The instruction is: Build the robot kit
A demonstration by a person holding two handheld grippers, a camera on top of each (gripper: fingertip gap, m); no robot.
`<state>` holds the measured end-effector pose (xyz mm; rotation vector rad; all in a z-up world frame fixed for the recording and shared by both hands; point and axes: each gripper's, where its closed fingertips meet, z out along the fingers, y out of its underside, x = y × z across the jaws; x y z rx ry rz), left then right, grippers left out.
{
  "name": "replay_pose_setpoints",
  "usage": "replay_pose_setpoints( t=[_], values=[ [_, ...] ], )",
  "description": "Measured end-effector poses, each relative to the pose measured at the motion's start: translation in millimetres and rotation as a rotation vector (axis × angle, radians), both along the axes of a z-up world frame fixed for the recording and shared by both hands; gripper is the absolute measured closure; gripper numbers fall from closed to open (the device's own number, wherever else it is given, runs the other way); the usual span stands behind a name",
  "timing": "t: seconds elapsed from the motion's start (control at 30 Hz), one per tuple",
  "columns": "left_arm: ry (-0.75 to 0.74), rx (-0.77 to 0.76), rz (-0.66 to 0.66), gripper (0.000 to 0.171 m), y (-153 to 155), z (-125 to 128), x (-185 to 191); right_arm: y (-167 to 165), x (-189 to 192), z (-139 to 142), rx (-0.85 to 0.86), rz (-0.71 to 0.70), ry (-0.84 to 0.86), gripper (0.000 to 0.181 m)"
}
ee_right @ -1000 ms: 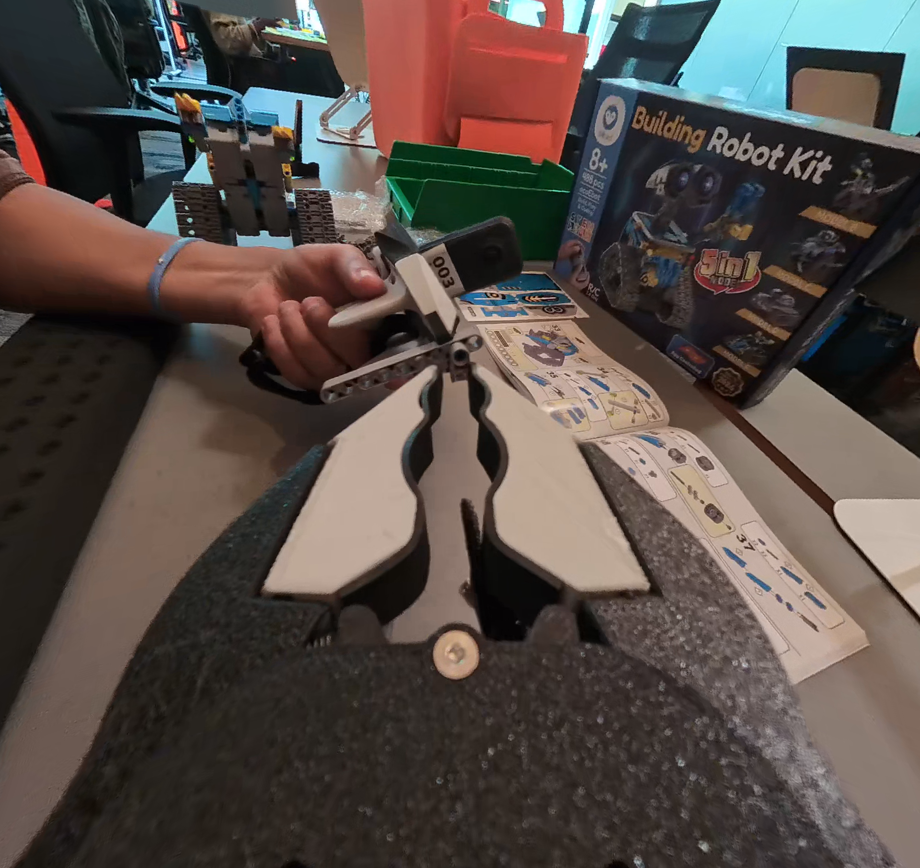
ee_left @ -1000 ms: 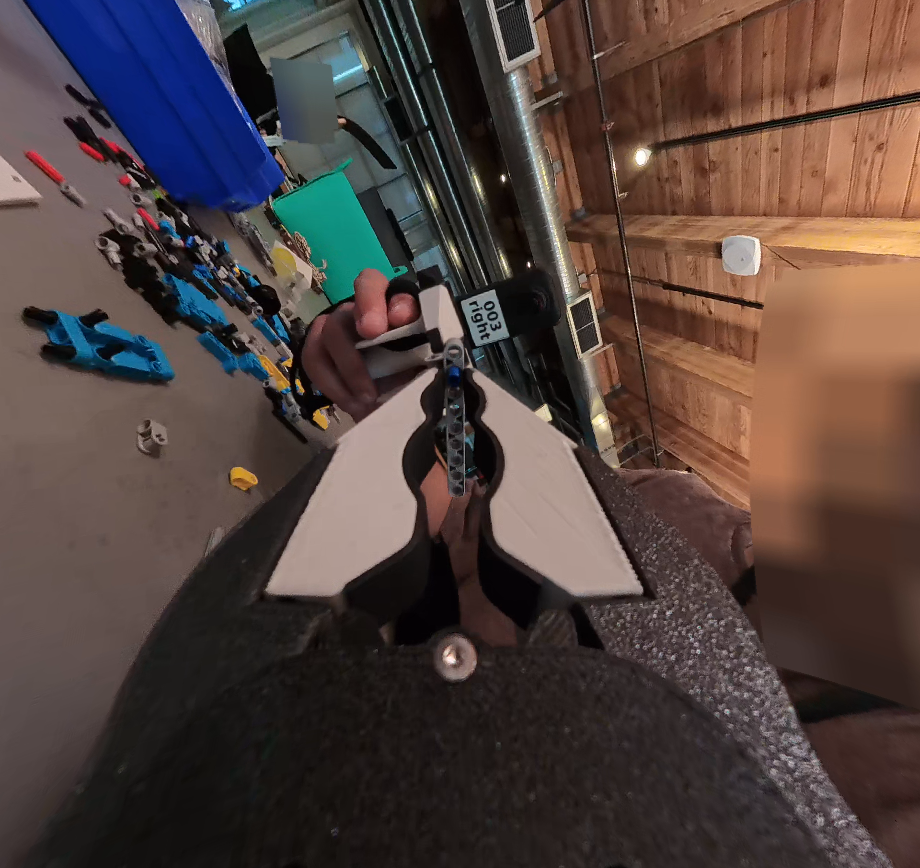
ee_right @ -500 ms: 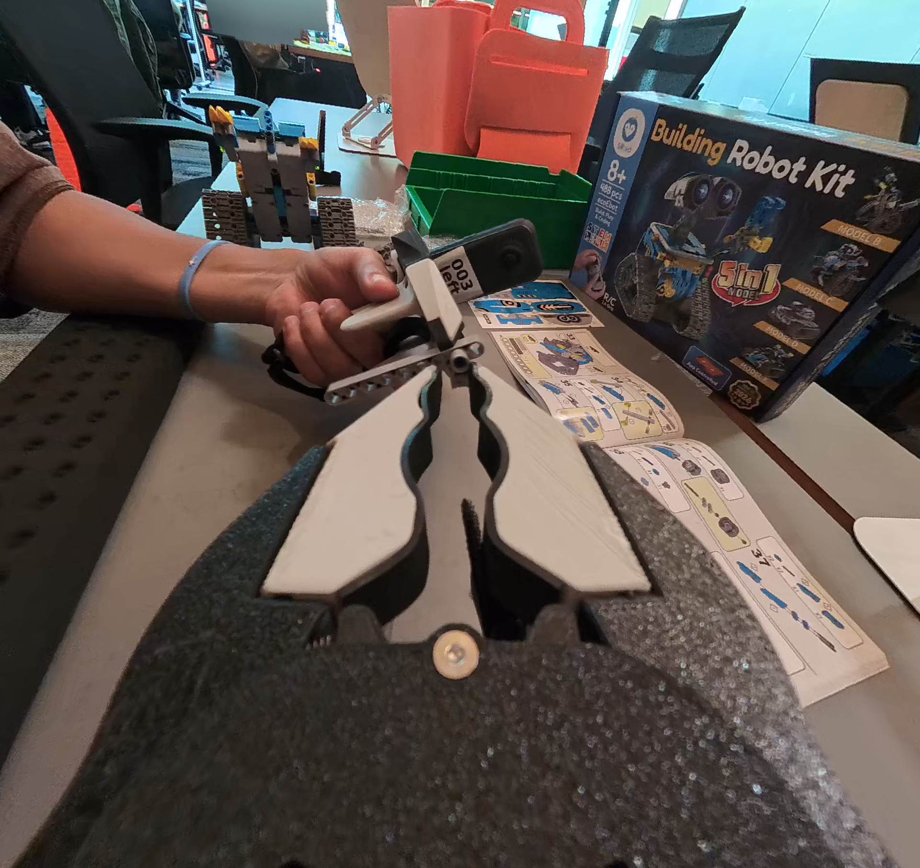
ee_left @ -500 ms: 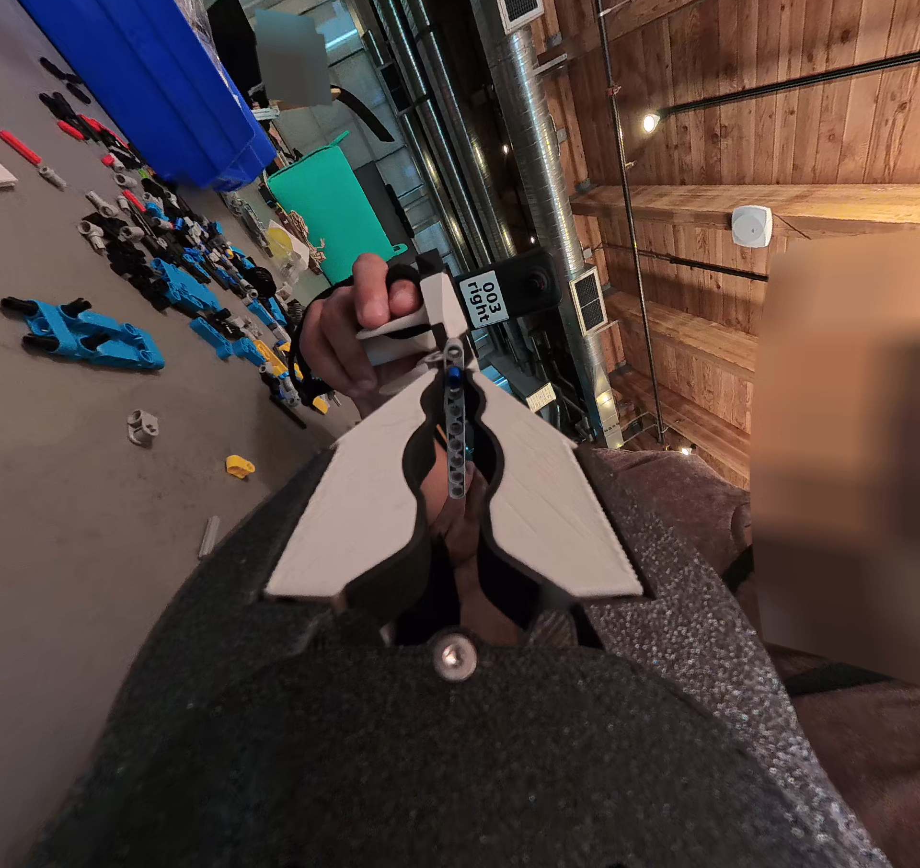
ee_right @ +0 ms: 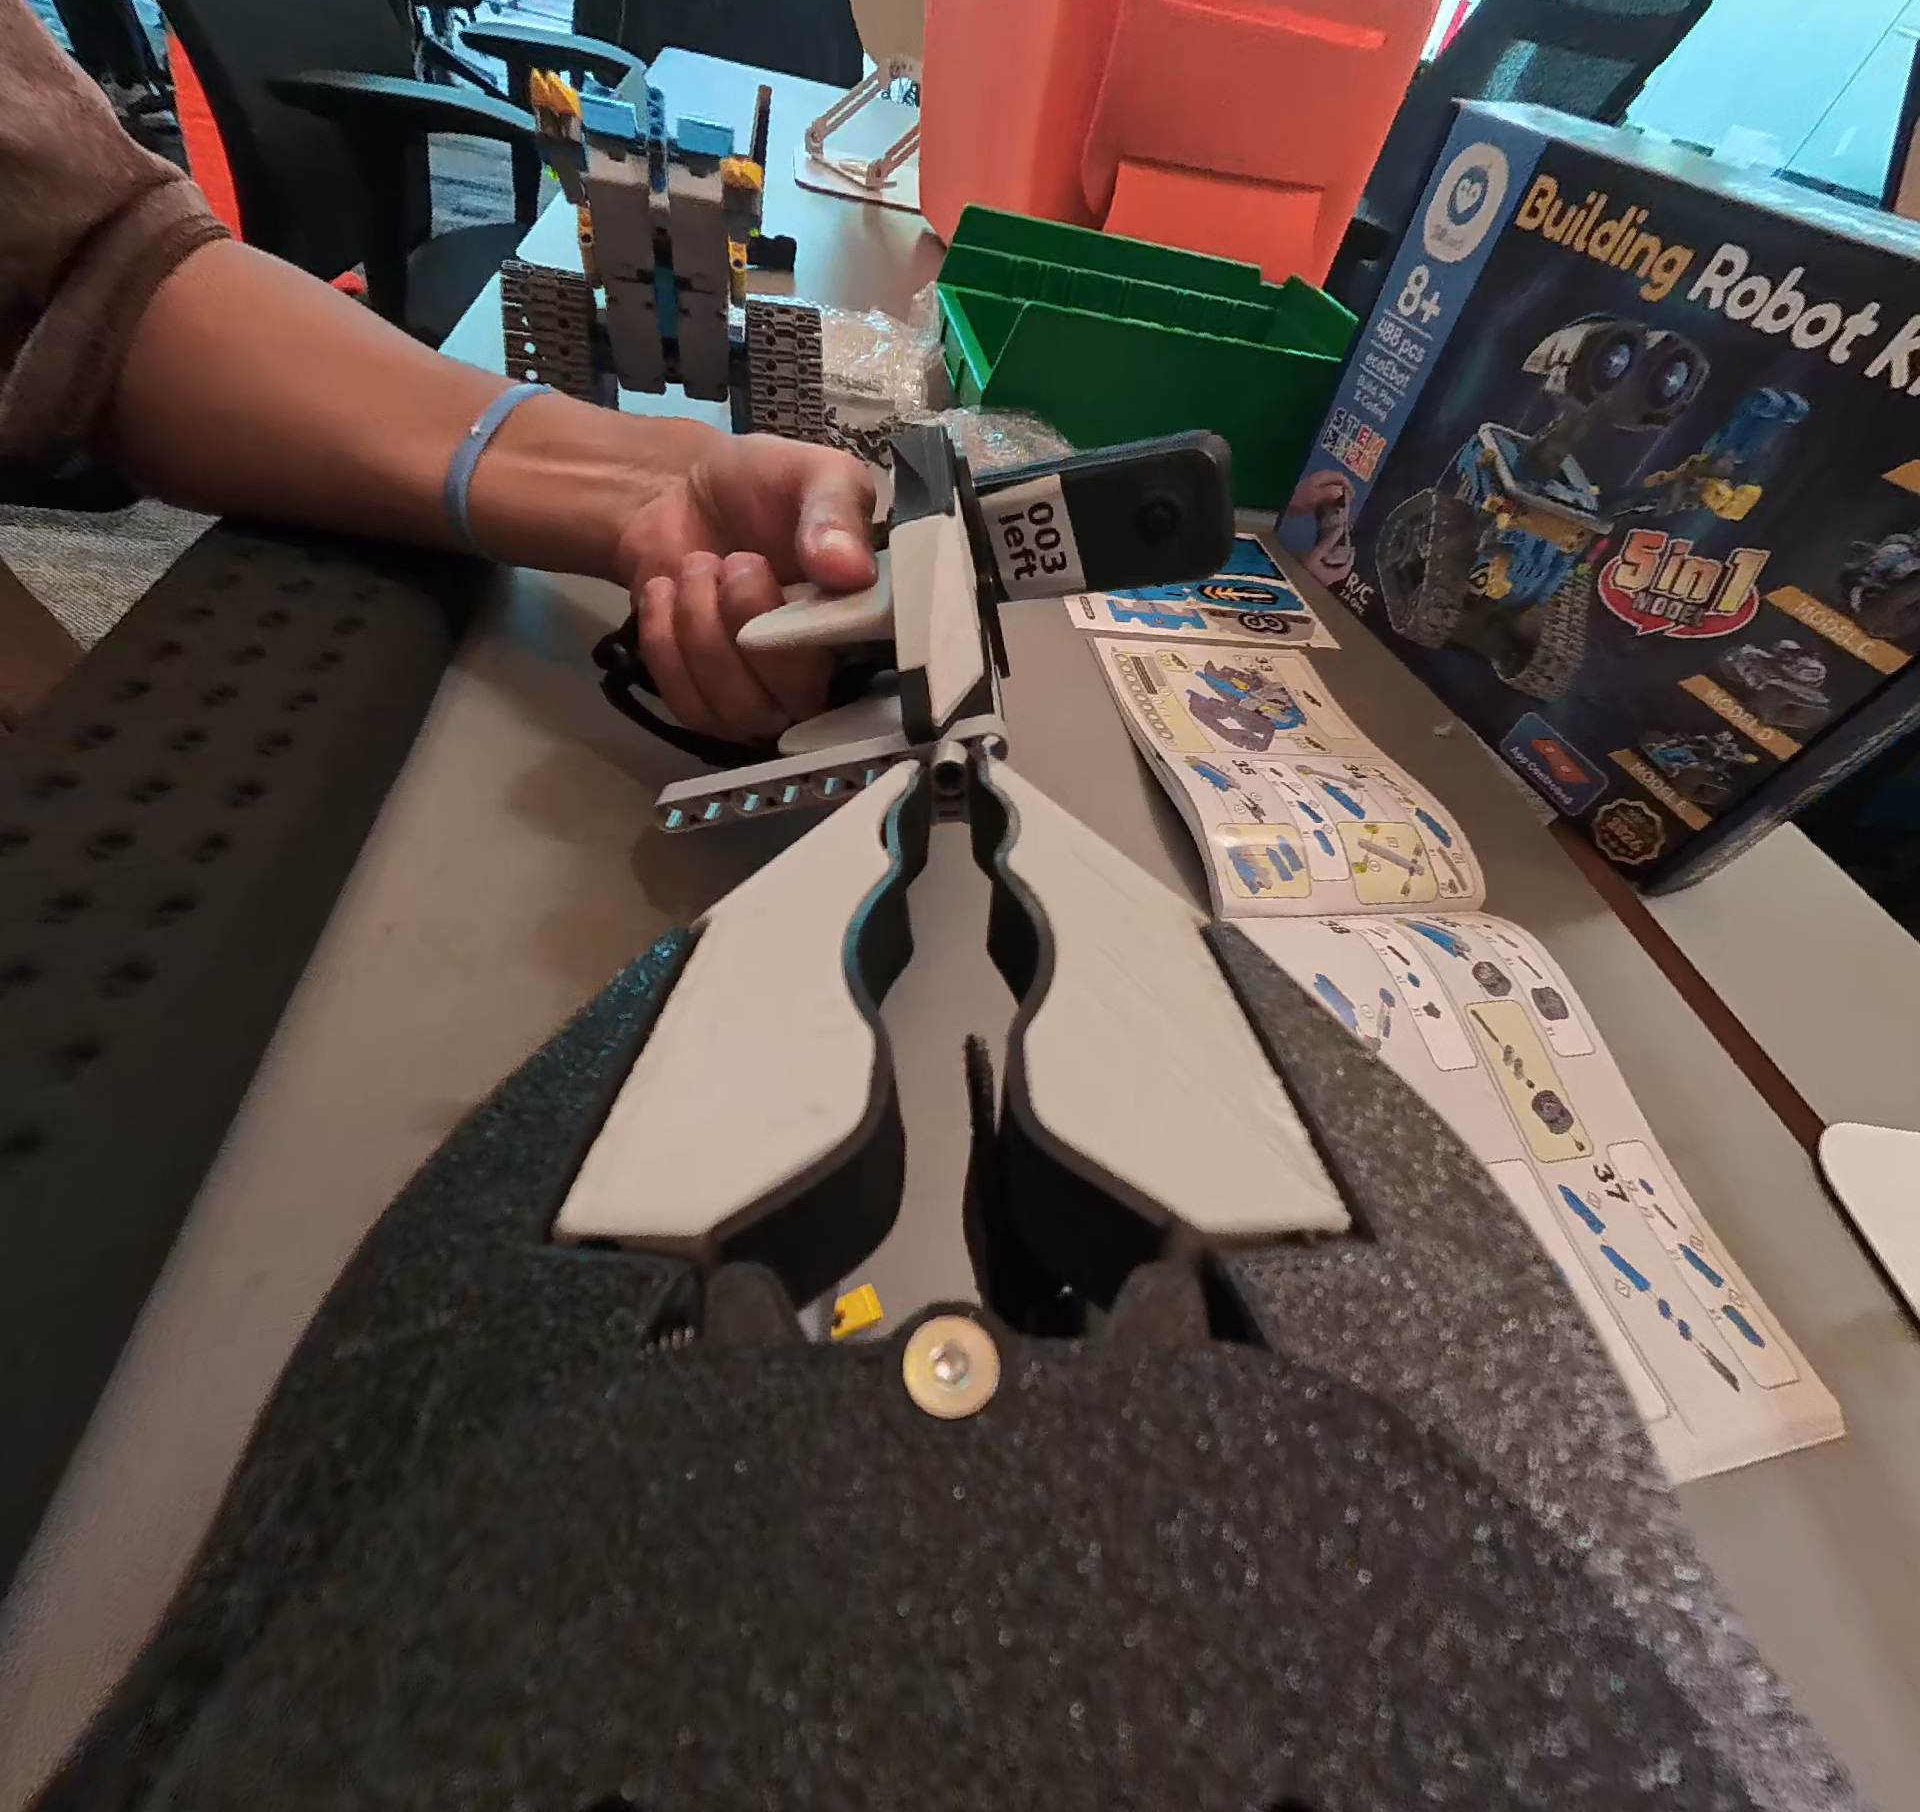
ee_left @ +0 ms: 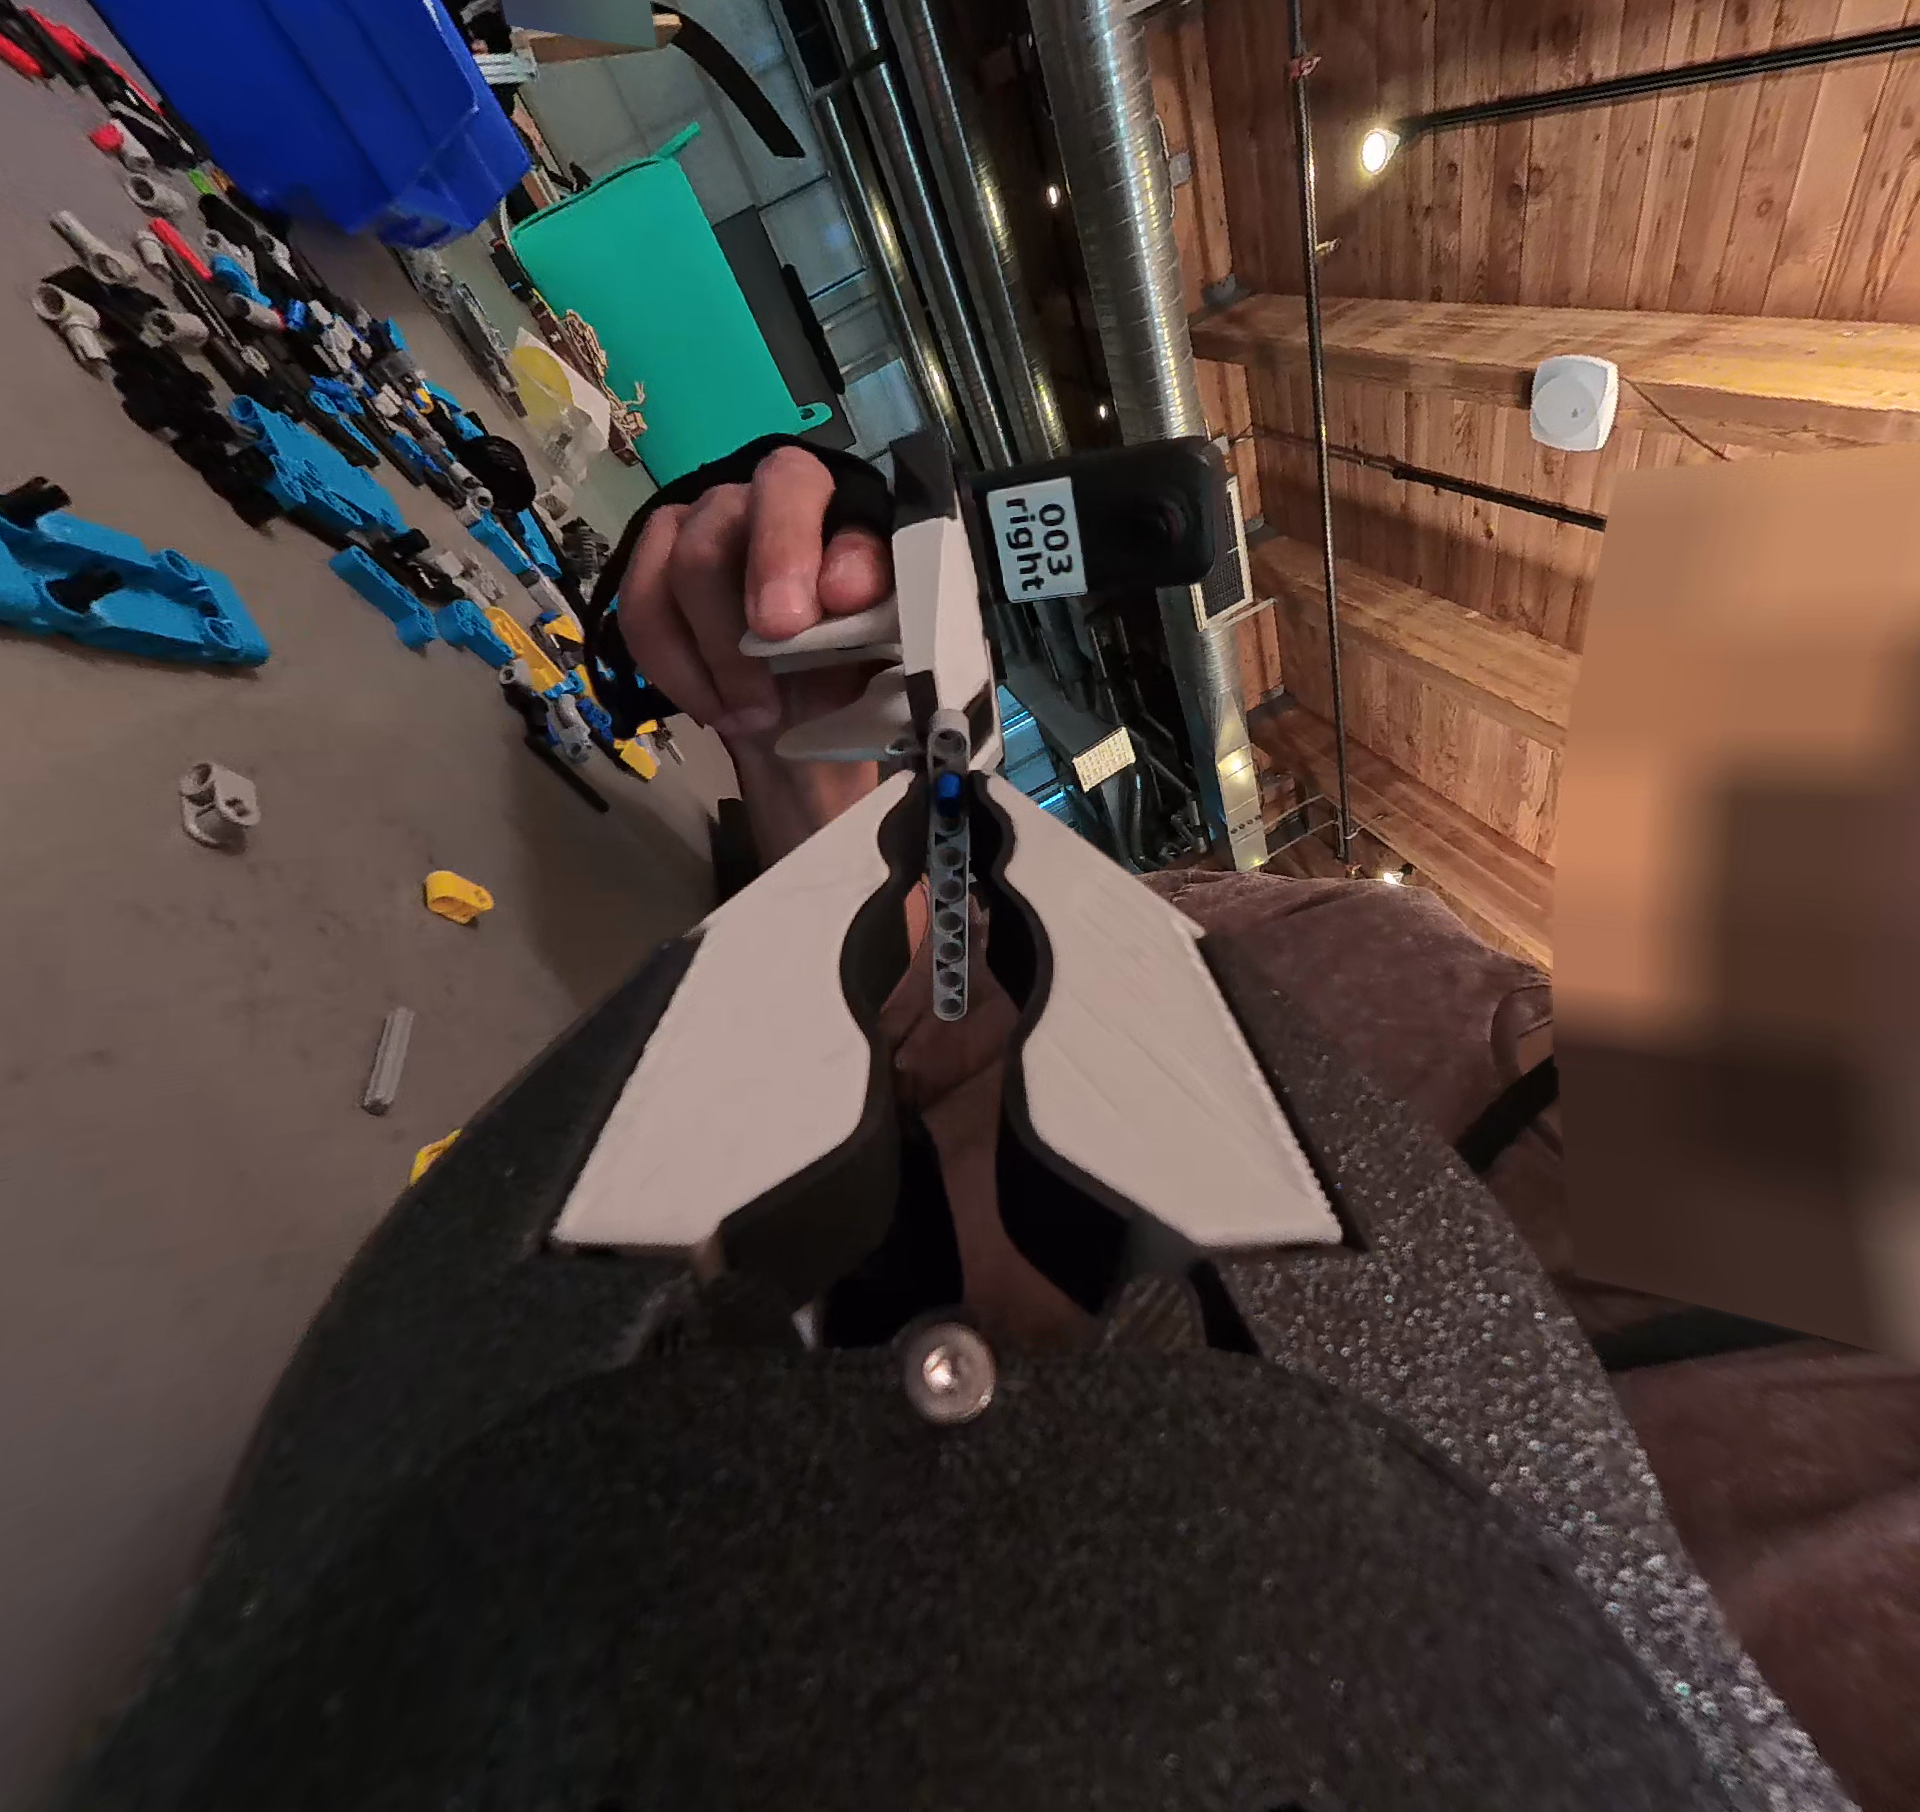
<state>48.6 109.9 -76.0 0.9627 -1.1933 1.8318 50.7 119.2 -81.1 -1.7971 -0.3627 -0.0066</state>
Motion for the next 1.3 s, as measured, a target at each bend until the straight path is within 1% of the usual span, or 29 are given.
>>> replay_pose_setpoints(
  t=[0.07, 0.2, 0.3, 0.47, 0.57, 0.67, 0.77, 0.83, 0.93, 1.0, 1.17, 1.23, 1.3],
  values=[
    [0.004, 0.008, 0.001, 0.166, 0.2, -1.1, 0.5, -0.5, -0.3, -0.2, -0.002, -0.003, -0.019, 0.175],
    [-0.004, 0.066, 0.049, 0.166, 4.1, -7.4, 8.5, 3.2, 7.9, -6.5, -0.026, -0.081, -0.084, 0.174],
    [-0.015, 0.08, 0.067, 0.166, 4.7, -8.3, 10.8, 3.9, 10.6, -7.5, -0.006, -0.113, -0.13, 0.174],
    [-0.072, 0.098, 0.116, 0.165, 9.6, -3.1, 15.4, 8.0, 15.2, -3.0, 0.023, -0.126, -0.027, 0.174],
    [-0.099, 0.13, 0.157, 0.164, 14.8, -4.3, 20.0, 11.8, 19.4, -3.7, 0.045, -0.146, 0.014, 0.174],
    [-0.077, 0.127, 0.212, 0.16, 23.2, -6.8, 28.6, 13.9, 31.8, -2.8, 0.068, -0.211, 0.032, 0.174],
    [-0.043, 0.095, 0.247, 0.157, 30.4, -6.4, 35.0, 11.6, 50.3, -2.3, 0.079, -0.313, -0.006, 0.174],
    [-0.042, 0.103, 0.268, 0.155, 32.8, -6.4, 37.7, 10.1, 60.5, -3.5, 0.071, -0.372, -0.02, 0.174],
    [-0.075, 0.205, 0.416, 0.153, 43.1, -12.7, 51.3, 9.4, 70.6, -5.2, 0.061, -0.443, -0.029, 0.174],
    [-0.132, 0.249, 0.416, 0.153, 41.0, -9.7, 48.8, 10.1, 74.5, -7.9, 0.051, -0.473, -0.012, 0.174],
    [-0.358, 0.501, 0.445, 0.15, 25.4, -15.7, 43.0, 12.2, 80.1, -15.2, 0.03, -0.506, 0.072, 0.174],
    [-0.423, 0.569, 0.446, 0.15, 18.9, -17.5, 40.6, 12.1, 82.3, -17.8, 0.019, -0.516, 0.085, 0.174],
    [-0.469, 0.642, 0.49, 0.15, 18.7, -20.4, 43.8, 11.9, 83.0, -19.1, 0.015, -0.518, 0.073, 0.174]
  ],
)
